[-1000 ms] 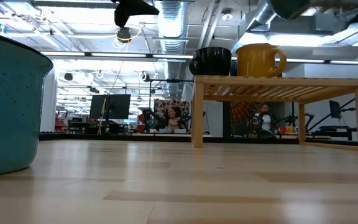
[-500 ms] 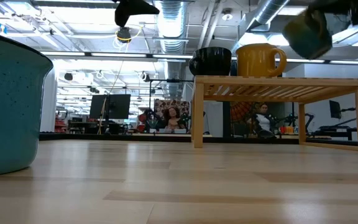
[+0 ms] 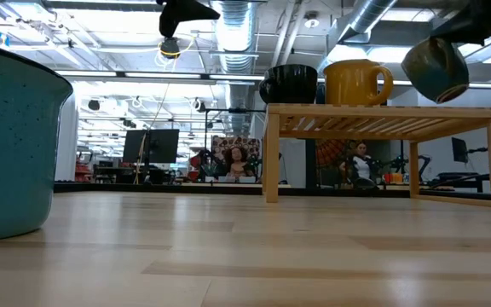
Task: Place coffee mugs
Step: Put the dark green patterned mug on the shelf
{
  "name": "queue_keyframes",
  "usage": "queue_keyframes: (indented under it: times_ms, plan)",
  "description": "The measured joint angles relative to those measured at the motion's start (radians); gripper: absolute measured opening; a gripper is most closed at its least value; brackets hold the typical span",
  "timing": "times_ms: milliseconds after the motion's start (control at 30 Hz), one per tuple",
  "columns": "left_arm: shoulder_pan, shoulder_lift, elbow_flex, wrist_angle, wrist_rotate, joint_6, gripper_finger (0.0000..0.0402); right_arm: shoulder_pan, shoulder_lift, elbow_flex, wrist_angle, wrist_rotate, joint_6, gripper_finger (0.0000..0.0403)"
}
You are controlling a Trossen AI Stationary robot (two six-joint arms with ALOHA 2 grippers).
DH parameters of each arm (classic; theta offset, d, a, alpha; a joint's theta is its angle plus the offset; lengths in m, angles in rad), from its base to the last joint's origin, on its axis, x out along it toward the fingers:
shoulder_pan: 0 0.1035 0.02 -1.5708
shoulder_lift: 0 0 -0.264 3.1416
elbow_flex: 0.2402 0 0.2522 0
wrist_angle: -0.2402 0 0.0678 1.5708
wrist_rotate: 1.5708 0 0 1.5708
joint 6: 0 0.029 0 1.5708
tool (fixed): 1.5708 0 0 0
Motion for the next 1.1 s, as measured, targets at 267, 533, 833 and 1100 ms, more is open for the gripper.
queue_keyframes:
  times_ms: [267, 533, 833, 1100]
  plan:
    - [0.011, 0.000, 0.000, 0.002, 0.004, -0.013, 0.0167, 0.000, -0.031, 0.000, -0.017, 0.052, 0.008, 0.0059]
    - [0.011, 0.000, 0.000, 0.003, -0.002, -0.031, 0.0167, 0.028, 0.015, 0.000, 0.098, 0.031, -0.028, 0.0059]
    - [0.026, 0.000, 0.000, 0.003, -0.002, -0.026, 0.0167, 0.004, 0.082, 0.000, 0.537, -0.016, -0.442, 0.0059]
    - [0.078, 0.000, 0.000, -0.009, 0.069, 0.060, 0.0167, -0.083, 0.176, 0.000, 0.672, -0.043, -0.480, 0.0059]
